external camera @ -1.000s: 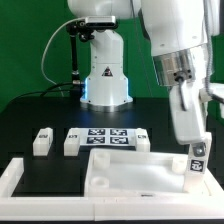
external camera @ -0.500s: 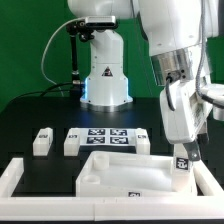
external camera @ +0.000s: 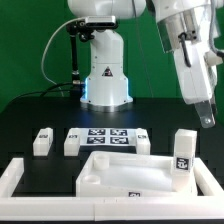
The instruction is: Assemble desk
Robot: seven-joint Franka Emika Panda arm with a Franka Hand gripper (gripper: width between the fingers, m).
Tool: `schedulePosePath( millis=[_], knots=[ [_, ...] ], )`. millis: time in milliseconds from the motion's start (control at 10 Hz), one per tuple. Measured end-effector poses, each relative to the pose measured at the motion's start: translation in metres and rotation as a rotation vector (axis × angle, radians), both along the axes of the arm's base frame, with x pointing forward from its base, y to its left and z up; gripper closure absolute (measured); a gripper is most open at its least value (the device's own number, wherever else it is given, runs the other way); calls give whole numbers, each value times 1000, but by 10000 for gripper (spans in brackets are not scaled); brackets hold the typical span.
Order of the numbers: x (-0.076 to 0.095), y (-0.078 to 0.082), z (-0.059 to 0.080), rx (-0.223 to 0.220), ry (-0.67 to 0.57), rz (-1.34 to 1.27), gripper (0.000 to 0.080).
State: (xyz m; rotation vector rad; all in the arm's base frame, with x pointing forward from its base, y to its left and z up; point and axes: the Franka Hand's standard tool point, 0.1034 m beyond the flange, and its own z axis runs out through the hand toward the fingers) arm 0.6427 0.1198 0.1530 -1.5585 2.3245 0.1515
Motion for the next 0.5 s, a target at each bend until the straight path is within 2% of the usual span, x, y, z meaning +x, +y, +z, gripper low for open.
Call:
schedulePosePath(
  millis=[300,400,500],
  knots=[
    [0,0,-1,-1,0,4,150],
    [-2,3,1,-6,-6,28,150],
    [-10,14,4,-9,-14,57,150]
  ],
)
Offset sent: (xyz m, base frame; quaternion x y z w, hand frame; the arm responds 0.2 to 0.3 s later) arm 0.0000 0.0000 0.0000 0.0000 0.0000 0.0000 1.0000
